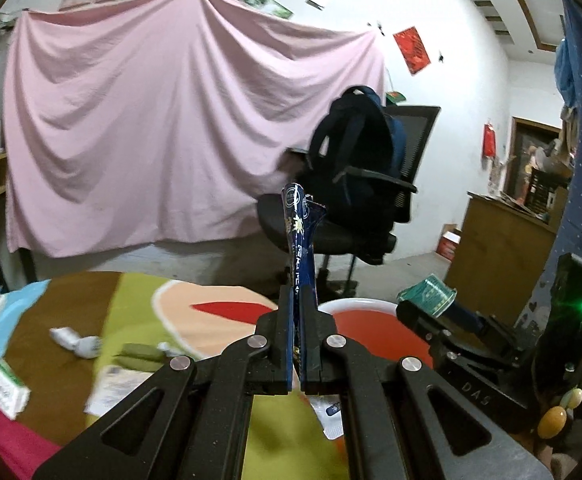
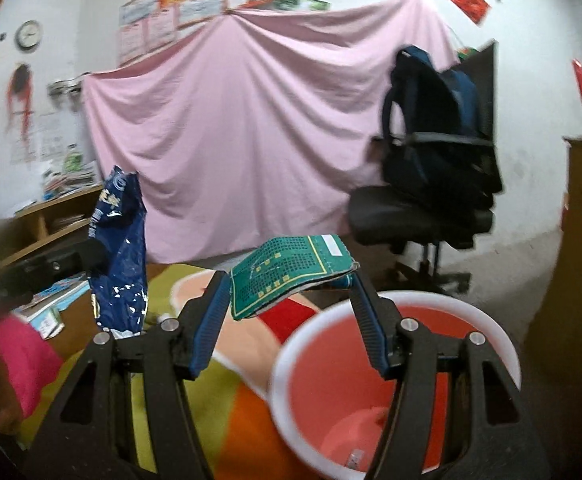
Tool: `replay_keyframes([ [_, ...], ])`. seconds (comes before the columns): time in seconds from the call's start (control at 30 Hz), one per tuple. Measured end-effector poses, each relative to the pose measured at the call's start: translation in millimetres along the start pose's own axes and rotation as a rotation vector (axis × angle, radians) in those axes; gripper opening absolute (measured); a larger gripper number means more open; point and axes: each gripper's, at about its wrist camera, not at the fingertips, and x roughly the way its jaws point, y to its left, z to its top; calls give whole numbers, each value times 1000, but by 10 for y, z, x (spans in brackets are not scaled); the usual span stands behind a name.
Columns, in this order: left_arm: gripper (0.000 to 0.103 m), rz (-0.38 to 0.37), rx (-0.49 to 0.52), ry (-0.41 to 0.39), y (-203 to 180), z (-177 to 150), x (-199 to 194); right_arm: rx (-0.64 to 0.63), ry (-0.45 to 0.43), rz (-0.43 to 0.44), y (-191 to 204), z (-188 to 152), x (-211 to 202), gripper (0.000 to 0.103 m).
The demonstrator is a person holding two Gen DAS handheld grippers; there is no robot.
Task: Collect trash
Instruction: 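Carry both items over the bucket and open both grippers to drop them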
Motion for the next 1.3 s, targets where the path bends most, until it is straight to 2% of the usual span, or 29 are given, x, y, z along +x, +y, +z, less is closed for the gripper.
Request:
replay_keyframes([
  [0.33, 1, -45, -40, 155, -250, 34, 681, 127, 125, -88, -499, -121, 156, 90],
  [0.6, 1, -79, -103, 244, -181, -51, 895, 167, 174, -116, -610, -189, 192, 92],
  [0.83, 3, -88, -119, 270, -130, -70, 952, 188, 192, -135, -689, -213, 207, 97],
  [1.07, 18, -90, -152, 269, -58, -85, 919, 196, 184, -149, -721, -210, 208, 102],
  [1.23, 23, -77, -170, 240, -1, -65, 836, 196, 155, -161, -715, -196, 176, 103],
  [1.3, 33, -63, -171, 213, 32, -48, 762, 187, 131, -162, -684, -174, 148, 103],
])
